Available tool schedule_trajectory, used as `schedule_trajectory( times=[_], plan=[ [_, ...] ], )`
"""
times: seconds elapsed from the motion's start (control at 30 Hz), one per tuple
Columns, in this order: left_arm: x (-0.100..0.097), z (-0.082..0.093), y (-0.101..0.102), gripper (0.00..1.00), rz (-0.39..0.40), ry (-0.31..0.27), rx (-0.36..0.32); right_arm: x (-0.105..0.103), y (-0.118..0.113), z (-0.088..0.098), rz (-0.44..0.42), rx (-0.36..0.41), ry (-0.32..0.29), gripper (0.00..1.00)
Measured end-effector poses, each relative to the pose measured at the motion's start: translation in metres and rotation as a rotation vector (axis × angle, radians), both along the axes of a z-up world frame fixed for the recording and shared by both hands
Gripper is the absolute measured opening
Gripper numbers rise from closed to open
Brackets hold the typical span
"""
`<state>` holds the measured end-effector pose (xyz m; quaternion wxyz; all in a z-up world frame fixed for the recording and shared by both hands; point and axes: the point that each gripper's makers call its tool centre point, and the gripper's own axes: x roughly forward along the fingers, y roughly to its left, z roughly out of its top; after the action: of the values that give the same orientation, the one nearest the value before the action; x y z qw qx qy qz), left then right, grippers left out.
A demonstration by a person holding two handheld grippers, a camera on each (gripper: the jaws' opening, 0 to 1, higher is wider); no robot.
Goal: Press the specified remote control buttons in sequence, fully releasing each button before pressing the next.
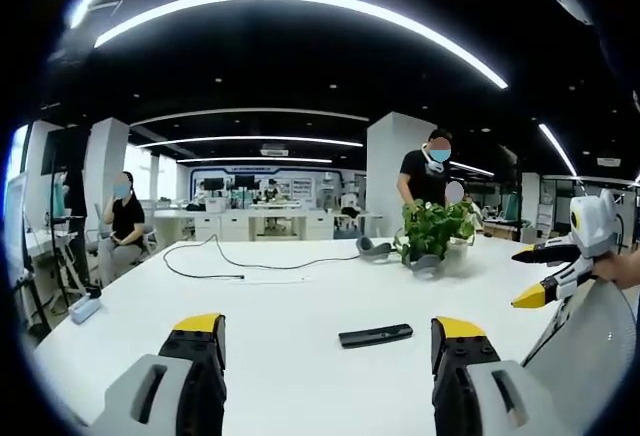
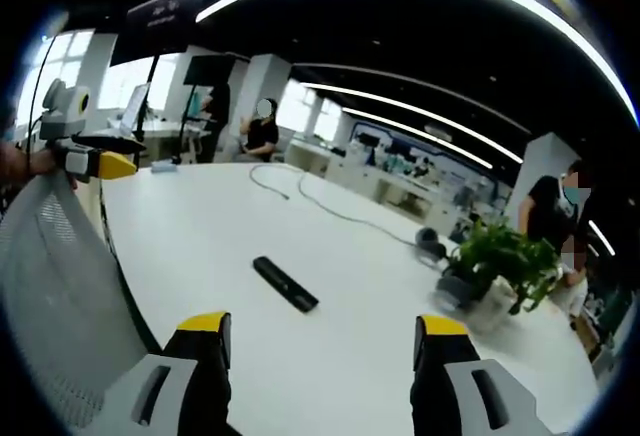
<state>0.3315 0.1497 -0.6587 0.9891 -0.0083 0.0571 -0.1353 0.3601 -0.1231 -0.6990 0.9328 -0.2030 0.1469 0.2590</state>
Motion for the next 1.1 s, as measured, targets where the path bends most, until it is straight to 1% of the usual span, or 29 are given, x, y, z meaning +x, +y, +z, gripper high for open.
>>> schedule_trajectory(
  times=[0.7,0.93,1.03,1.1],
  plan=[
    [0.0,-0.0012,0.001,0.88,0.0,0.0,0.003,0.0002,-0.0007,0.0,-0.002,-0.004,-0.001,0.72],
    [0.0004,-0.0021,0.0011,0.88,0.0,0.006,0.005,0.0003,-0.0004,0.0022,-0.004,0.008,-0.008,0.73],
    [0.0003,-0.0026,0.0013,0.88,0.001,0.009,0.006,0.0008,0.0,0.0048,-0.007,0.034,-0.014,0.74],
    [0.0003,-0.0023,0.0021,0.88,0.005,0.008,0.005,0.0013,-0.0013,0.0043,-0.015,0.032,-0.011,0.75]
  ],
)
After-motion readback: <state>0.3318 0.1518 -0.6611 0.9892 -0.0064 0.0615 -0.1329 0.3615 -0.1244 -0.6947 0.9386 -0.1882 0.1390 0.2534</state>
